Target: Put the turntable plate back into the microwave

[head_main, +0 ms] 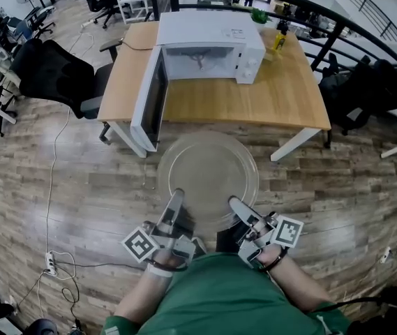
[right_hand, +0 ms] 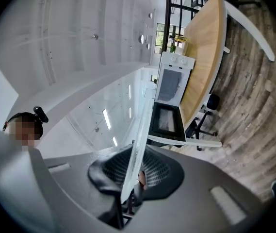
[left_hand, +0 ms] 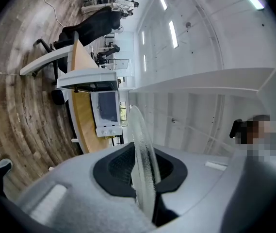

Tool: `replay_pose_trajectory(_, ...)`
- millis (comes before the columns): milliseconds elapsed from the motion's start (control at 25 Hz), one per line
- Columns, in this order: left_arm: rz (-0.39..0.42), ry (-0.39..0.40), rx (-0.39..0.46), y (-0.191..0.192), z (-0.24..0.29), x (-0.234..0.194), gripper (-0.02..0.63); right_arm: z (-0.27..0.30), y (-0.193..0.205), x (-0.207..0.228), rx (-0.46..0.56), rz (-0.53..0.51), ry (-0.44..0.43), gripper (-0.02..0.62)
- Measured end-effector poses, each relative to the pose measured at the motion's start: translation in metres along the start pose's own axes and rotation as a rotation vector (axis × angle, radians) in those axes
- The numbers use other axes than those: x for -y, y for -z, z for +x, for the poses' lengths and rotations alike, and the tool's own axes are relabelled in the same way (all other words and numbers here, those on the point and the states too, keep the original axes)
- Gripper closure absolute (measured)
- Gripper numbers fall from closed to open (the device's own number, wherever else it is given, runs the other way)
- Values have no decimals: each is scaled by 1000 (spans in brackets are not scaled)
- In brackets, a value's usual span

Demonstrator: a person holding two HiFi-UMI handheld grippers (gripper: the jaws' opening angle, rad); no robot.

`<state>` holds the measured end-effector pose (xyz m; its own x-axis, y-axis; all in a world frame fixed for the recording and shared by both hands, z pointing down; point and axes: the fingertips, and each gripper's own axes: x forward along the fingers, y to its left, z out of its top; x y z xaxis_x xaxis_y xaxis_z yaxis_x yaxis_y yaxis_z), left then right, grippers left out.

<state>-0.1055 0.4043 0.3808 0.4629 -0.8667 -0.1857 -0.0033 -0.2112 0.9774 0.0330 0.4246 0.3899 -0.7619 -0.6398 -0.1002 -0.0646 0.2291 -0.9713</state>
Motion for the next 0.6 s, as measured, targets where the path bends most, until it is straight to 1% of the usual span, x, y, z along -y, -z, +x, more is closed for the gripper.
replay_pose_trajectory(200, 6, -11, 32, -7, 41, -14, 557, 19, -41, 18, -35, 17, -6, 541)
replay_pose_trajectory(440, -3, -13, 69, -10, 108, -34, 557, 41, -111, 38, -72, 8, -10, 541)
replay_pose_trajectory(600, 4, -15, 90, -12, 147, -41, 557, 53, -149, 50, -93, 20, -16, 541)
